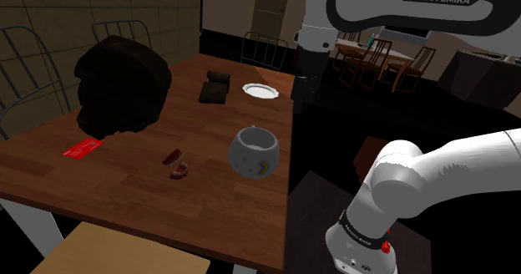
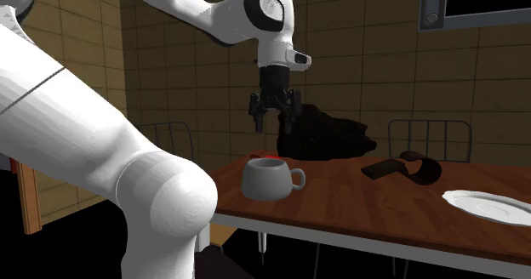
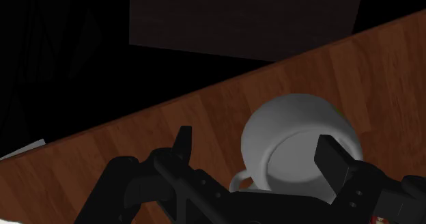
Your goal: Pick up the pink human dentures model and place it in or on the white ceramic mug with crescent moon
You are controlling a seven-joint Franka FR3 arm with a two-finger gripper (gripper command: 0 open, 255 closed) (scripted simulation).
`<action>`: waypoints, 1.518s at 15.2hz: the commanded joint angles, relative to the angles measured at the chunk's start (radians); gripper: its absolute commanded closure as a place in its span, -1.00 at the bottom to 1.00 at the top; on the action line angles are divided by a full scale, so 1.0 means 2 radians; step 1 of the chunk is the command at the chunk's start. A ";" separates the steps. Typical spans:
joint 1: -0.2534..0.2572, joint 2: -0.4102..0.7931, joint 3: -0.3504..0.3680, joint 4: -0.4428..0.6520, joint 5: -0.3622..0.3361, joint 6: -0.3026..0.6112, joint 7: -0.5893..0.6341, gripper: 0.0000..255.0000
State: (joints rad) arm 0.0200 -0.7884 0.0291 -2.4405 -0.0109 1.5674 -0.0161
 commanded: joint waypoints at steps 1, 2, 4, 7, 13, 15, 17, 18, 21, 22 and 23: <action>0.000 0.000 0.000 0.000 0.000 0.000 0.000 -1.00; 0.003 0.011 0.009 0.001 0.008 0.009 0.013 -1.00; 0.008 0.034 0.028 0.004 0.022 0.028 0.038 -1.00; 0.015 0.073 0.055 0.015 0.041 0.057 0.074 -1.00; 0.023 0.165 0.105 0.054 0.063 0.111 0.146 -1.00; 0.024 0.199 0.121 0.072 0.066 0.127 0.171 -1.00; 0.026 0.234 0.136 0.093 0.065 0.141 0.195 -1.00; 0.026 0.252 0.143 0.105 0.064 0.148 0.208 -1.00; 0.029 0.308 0.163 0.143 0.055 0.165 0.246 -1.00; 0.031 0.327 0.168 0.157 0.050 0.170 0.259 -1.00; 0.032 0.347 0.173 0.171 0.045 0.175 0.272 -1.00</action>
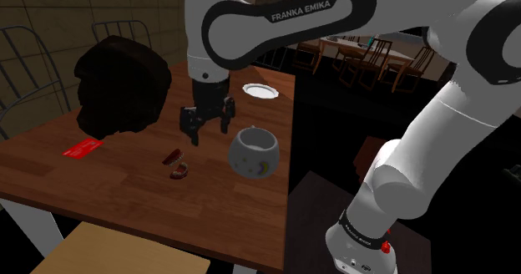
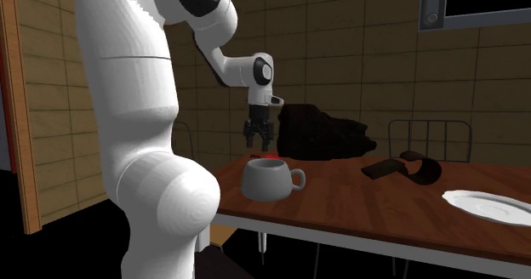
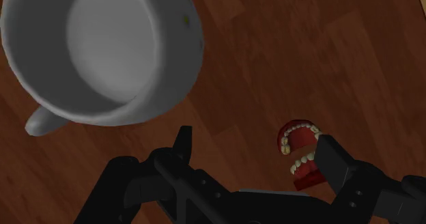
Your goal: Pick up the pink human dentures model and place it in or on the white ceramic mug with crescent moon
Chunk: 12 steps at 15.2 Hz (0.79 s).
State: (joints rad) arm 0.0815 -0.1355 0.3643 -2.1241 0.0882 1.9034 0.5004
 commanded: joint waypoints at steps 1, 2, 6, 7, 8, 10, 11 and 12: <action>0.004 0.040 0.011 0.028 -0.010 0.010 0.027 -1.00; 0.006 0.060 0.015 0.044 -0.017 0.013 0.041 -1.00; 0.022 0.142 0.025 0.116 -0.046 0.019 0.092 -1.00; 0.026 0.158 0.026 0.131 -0.052 0.019 0.101 -1.00; 0.027 0.159 0.025 0.126 -0.052 0.025 0.101 -1.00; 0.027 0.163 0.025 0.116 -0.054 0.038 0.102 -1.00; 0.027 0.164 0.025 0.112 -0.055 0.044 0.103 -1.00; 0.028 0.166 0.025 0.107 -0.055 0.050 0.104 -1.00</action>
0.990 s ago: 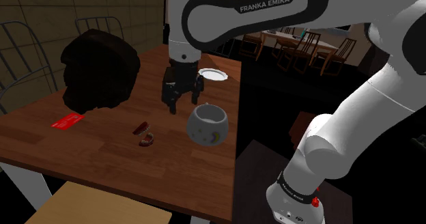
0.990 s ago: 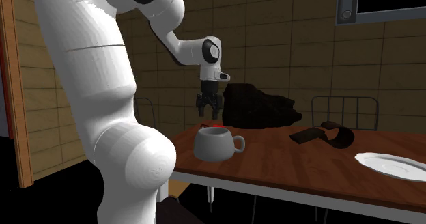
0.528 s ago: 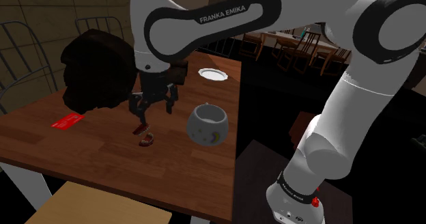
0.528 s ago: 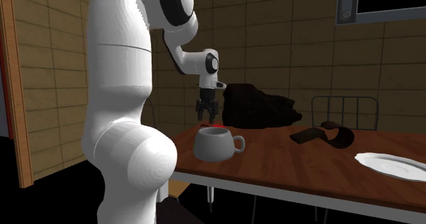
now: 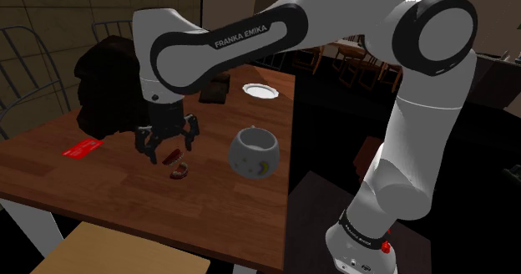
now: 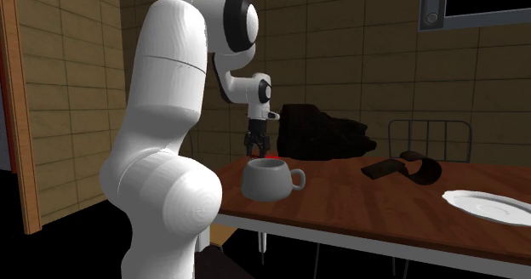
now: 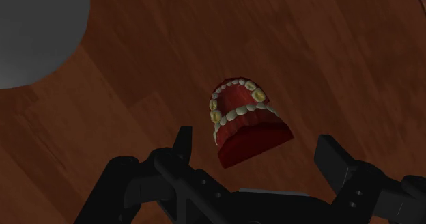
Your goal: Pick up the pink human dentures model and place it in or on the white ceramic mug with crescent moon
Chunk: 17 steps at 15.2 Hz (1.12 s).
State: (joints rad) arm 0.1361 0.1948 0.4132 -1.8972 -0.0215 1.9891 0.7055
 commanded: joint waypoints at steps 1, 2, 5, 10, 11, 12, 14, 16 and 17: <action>0.001 0.003 0.000 -0.011 -0.001 0.014 0.002 -1.00; 0.001 0.005 0.000 -0.015 -0.002 0.020 0.002 -1.00; 0.001 0.006 0.000 -0.018 -0.003 0.024 0.003 -1.00; 0.001 0.006 0.000 -0.018 -0.003 0.024 0.003 -1.00; 0.001 0.006 0.000 -0.018 -0.003 0.024 0.003 1.00; 0.001 0.006 0.000 -0.018 -0.003 0.024 0.003 1.00; 0.001 0.007 0.000 -0.017 -0.003 0.024 0.003 1.00; 0.001 0.007 0.000 -0.018 -0.003 0.024 0.003 1.00; 0.001 0.006 0.000 -0.018 -0.003 0.024 0.003 1.00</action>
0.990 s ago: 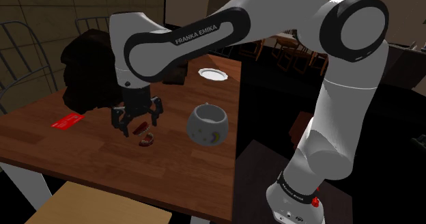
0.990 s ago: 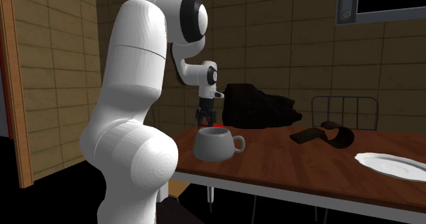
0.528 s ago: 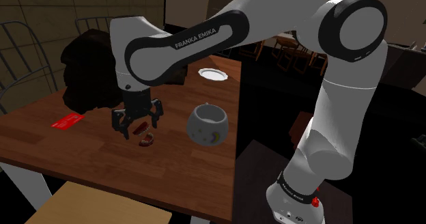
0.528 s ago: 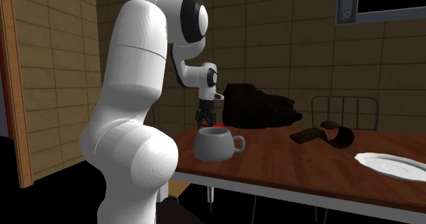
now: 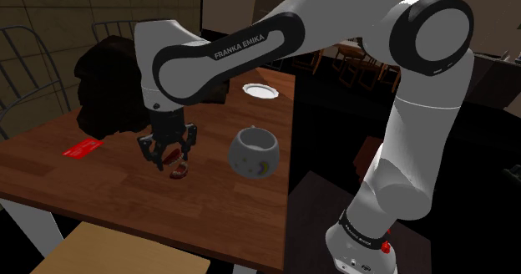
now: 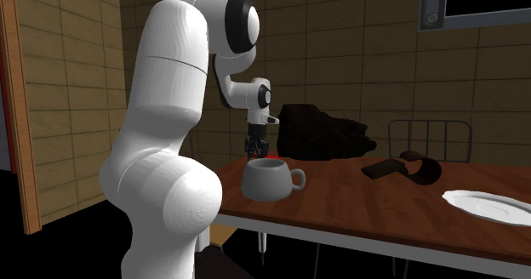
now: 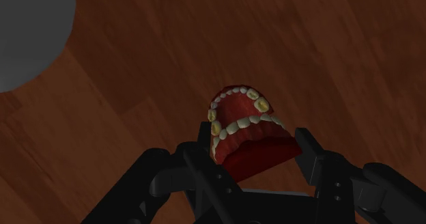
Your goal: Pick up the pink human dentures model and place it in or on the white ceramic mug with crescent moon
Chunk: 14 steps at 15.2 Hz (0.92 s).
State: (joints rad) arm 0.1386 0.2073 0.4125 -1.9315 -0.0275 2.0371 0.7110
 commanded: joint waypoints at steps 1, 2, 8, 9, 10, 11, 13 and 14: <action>0.000 0.000 0.000 0.000 0.000 0.000 0.000 1.00; 0.000 0.000 0.000 0.000 0.000 0.000 0.000 1.00; -0.001 -0.013 0.001 0.018 0.006 -0.031 -0.003 1.00; -0.002 -0.016 0.002 0.022 0.007 -0.037 -0.003 1.00; -0.002 -0.018 0.002 0.026 0.008 -0.043 -0.004 1.00; -0.002 -0.020 0.002 0.030 0.009 -0.049 -0.004 1.00; -0.003 -0.024 0.002 0.039 0.011 -0.062 -0.005 1.00; -0.003 -0.026 0.002 0.043 0.012 -0.068 -0.005 1.00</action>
State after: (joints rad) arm 0.1324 0.1552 0.4167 -1.8572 -0.0046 1.9136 0.6996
